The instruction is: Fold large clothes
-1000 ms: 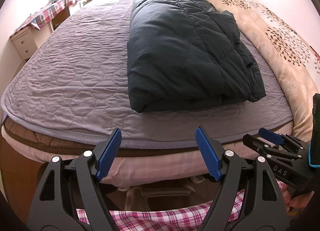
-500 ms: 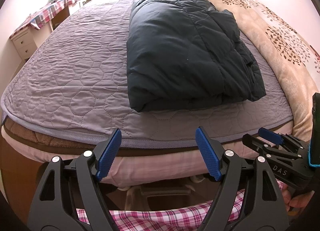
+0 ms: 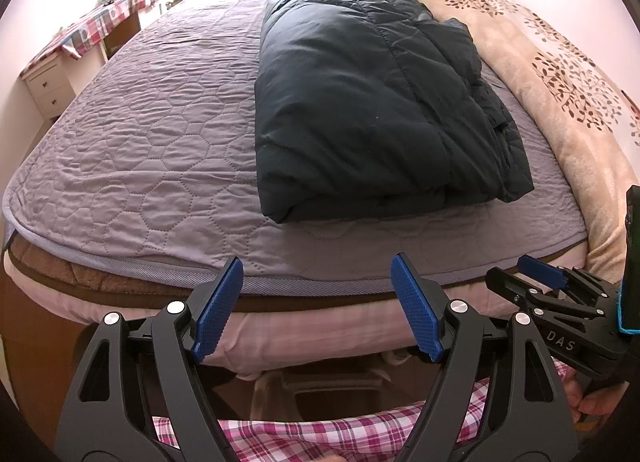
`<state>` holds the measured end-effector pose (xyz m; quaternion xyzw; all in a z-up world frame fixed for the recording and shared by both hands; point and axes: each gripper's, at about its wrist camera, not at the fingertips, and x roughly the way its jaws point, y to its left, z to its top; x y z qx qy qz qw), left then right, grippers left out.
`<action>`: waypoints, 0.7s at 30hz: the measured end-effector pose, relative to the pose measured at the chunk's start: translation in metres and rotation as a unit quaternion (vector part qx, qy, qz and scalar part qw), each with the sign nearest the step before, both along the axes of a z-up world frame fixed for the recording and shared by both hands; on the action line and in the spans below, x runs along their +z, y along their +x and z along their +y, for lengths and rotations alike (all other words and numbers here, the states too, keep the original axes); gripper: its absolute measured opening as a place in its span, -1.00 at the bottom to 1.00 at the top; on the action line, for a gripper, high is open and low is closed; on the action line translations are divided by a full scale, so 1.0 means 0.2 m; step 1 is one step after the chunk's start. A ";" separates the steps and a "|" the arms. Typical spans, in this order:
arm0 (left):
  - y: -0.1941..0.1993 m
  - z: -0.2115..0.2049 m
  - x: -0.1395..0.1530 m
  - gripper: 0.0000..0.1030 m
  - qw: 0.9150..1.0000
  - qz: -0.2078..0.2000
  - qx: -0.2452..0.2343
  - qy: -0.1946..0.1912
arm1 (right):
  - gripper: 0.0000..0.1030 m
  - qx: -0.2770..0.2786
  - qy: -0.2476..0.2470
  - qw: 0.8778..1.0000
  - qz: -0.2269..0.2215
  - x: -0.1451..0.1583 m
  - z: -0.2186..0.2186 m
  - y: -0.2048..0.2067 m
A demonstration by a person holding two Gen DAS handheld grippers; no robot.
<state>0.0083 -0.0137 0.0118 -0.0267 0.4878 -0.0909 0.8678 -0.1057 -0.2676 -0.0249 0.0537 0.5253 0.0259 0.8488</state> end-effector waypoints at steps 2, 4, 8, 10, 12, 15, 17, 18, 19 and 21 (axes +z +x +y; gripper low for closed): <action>0.00 0.00 0.00 0.48 1.000 0.000 0.000 0.000 | 0.13 0.000 0.000 1.000 0.000 0.00 0.00 0.00; 0.00 0.00 0.00 0.48 1.000 0.000 0.000 0.000 | 0.13 0.000 0.000 1.000 0.000 0.00 0.00 0.00; 0.00 0.00 0.00 0.48 1.000 -0.001 -0.001 -0.001 | 0.13 0.000 0.000 1.000 0.001 0.00 0.00 0.00; 0.00 0.00 0.01 0.48 1.000 -0.002 -0.001 -0.001 | 0.13 0.001 0.000 1.000 0.002 0.00 0.00 0.00; 0.00 0.00 0.01 0.48 1.000 -0.002 -0.002 -0.001 | 0.13 0.002 0.000 1.000 0.003 -0.01 0.00 0.00; 0.00 0.00 0.01 0.48 1.000 -0.002 -0.002 0.000 | 0.13 0.002 -0.001 1.000 0.004 -0.01 0.00 0.00; 0.00 0.00 0.01 0.48 1.000 -0.002 -0.003 -0.001 | 0.13 0.002 0.000 1.000 0.004 -0.01 0.00 0.00; 0.00 0.00 0.01 0.48 1.000 -0.002 -0.003 0.000 | 0.13 0.002 0.000 1.000 0.004 -0.01 0.00 0.00; 0.00 0.00 0.01 0.48 1.000 -0.003 -0.003 0.000 | 0.13 0.002 0.000 1.000 0.004 -0.01 0.00 0.00; 0.00 0.00 0.01 0.48 1.000 -0.002 -0.002 0.000 | 0.13 0.002 0.000 1.000 0.004 -0.01 0.00 0.00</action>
